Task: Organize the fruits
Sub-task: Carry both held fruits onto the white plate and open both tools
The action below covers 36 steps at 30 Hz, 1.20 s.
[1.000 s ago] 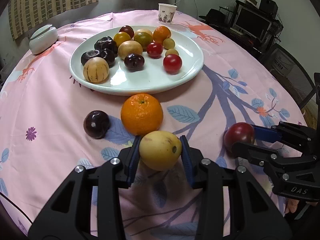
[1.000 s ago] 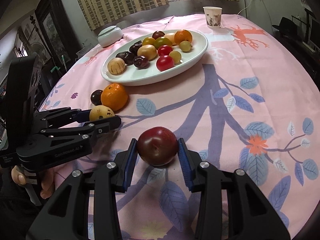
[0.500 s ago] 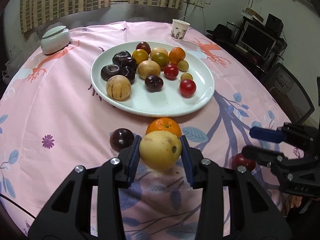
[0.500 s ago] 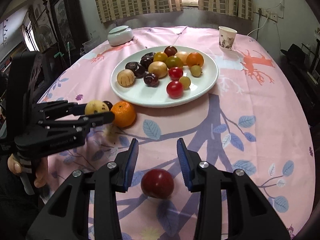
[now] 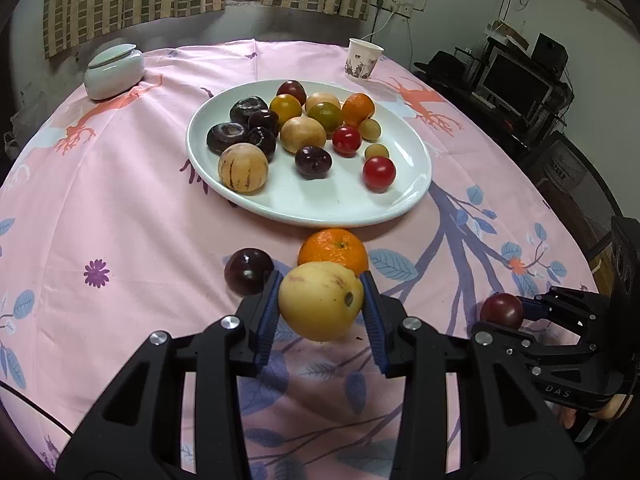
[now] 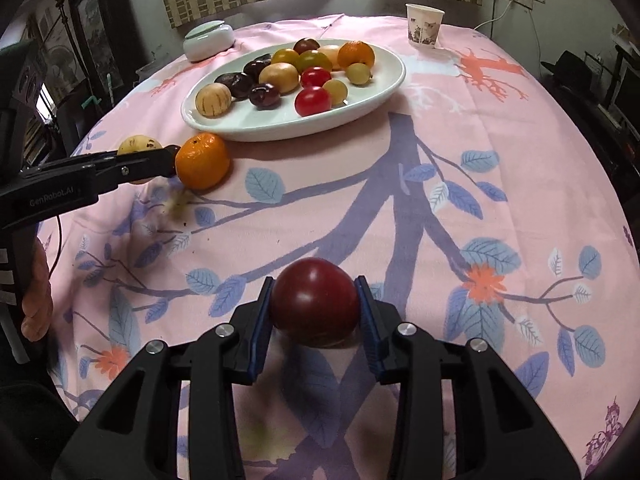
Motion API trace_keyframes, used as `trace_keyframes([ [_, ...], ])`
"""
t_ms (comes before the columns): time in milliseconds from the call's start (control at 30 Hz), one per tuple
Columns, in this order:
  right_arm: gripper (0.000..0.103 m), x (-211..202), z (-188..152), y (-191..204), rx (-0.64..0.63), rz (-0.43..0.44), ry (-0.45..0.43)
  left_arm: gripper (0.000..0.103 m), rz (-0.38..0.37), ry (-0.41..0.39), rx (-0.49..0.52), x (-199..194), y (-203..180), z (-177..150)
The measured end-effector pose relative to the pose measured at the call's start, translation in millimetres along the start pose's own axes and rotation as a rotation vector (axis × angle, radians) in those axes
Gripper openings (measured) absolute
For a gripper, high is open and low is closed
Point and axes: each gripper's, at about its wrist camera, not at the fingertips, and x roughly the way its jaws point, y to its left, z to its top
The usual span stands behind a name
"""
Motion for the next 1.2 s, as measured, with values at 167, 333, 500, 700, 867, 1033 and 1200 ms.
trace_keyframes([
  [167, 0.039, -7, 2, 0, 0.018, 0.028, -0.007, 0.04, 0.001, -0.005, 0.003, -4, -1, 2],
  [333, 0.039, -6, 29, 6, -0.012, 0.062, -0.022, 0.04, 0.021, 0.005, -0.003, -3, 0, 20],
  [500, 0.039, -2, 85, 14, -0.06, 0.069, -0.057, 0.04, 0.044, 0.012, -0.021, 9, 5, 67],
  [700, 0.039, 21, 159, 15, -0.067, 0.024, -0.084, 0.04, 0.066, -0.016, -0.091, 30, 13, 120],
  [867, 0.039, 46, 173, -3, -0.016, -0.005, -0.134, 0.04, 0.071, -0.007, -0.132, 50, 23, 117],
  [1033, 0.039, 67, 172, -10, -0.013, -0.019, -0.103, 0.04, 0.066, 0.027, -0.157, 68, 33, 113],
  [1200, 0.04, 73, 176, -10, -0.035, -0.055, -0.136, 0.04, 0.068, -0.006, -0.146, 64, 30, 116],
])
